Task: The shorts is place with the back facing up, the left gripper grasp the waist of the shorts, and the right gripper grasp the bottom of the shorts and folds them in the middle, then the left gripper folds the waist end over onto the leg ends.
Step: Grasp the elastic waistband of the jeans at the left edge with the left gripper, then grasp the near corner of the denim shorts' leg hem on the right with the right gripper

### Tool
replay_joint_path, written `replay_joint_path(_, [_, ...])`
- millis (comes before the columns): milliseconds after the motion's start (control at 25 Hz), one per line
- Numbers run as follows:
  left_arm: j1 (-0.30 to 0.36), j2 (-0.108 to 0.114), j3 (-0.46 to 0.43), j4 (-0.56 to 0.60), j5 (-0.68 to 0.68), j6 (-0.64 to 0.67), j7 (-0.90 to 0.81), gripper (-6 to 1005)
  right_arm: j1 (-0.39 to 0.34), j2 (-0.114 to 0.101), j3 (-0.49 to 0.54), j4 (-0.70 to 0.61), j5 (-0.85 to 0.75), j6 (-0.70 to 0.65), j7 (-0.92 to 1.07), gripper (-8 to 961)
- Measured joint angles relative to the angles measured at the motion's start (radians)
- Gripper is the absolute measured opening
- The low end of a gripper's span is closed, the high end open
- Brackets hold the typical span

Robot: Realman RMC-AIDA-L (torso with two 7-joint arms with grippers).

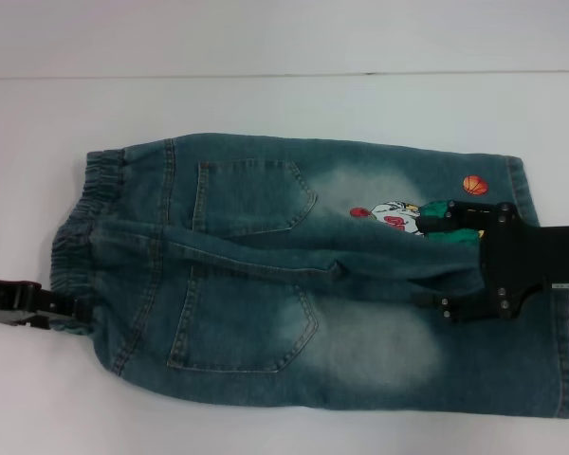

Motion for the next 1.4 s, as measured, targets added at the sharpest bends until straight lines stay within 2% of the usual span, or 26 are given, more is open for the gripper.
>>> replay_joint_path(80, [-0.003, 0.000, 0.001, 0.000, 0.000, 0.000, 0.000, 772, -0.001, 0.000, 0.001, 0.000, 0.000, 0.000, 0.000, 877])
replay_joint_path(320, [-0.009, -0.004, 0.005, 0.000, -0.003, -0.030, 0.004, 590, -0.001, 0.000, 0.003, 0.000, 0.000, 0.000, 0.000, 877])
replay_joint_path(760, [-0.014, -0.011, 0.046, -0.021, 0.003, -0.090, 0.009, 367, 0.000, 0.000, 0.004, 0.000, 0.000, 0.000, 0.001, 877])
replay_joint_path(960, [-0.013, -0.013, 0.045, -0.020, 0.001, -0.090, 0.020, 306, 0.000, 0.000, 0.005, 0.000, 0.000, 0.000, 0.000, 877])
replay_joint_path(1160, [-0.011, -0.016, 0.046, -0.021, -0.001, -0.086, 0.035, 109, -0.002, 0.000, 0.005, 0.000, 0.000, 0.000, 0.000, 878])
replay_joint_path(1280, [-0.011, -0.020, 0.046, -0.022, -0.003, -0.083, 0.042, 37, -0.002, 0.000, 0.006, 0.000, 0.001, 0.000, 0.000, 878])
replay_joint_path(1400, [-0.008, -0.021, 0.047, -0.020, -0.014, -0.080, 0.051, 37, -0.002, 0.000, 0.018, 0.000, 0.001, 0.000, 0.005, 878])
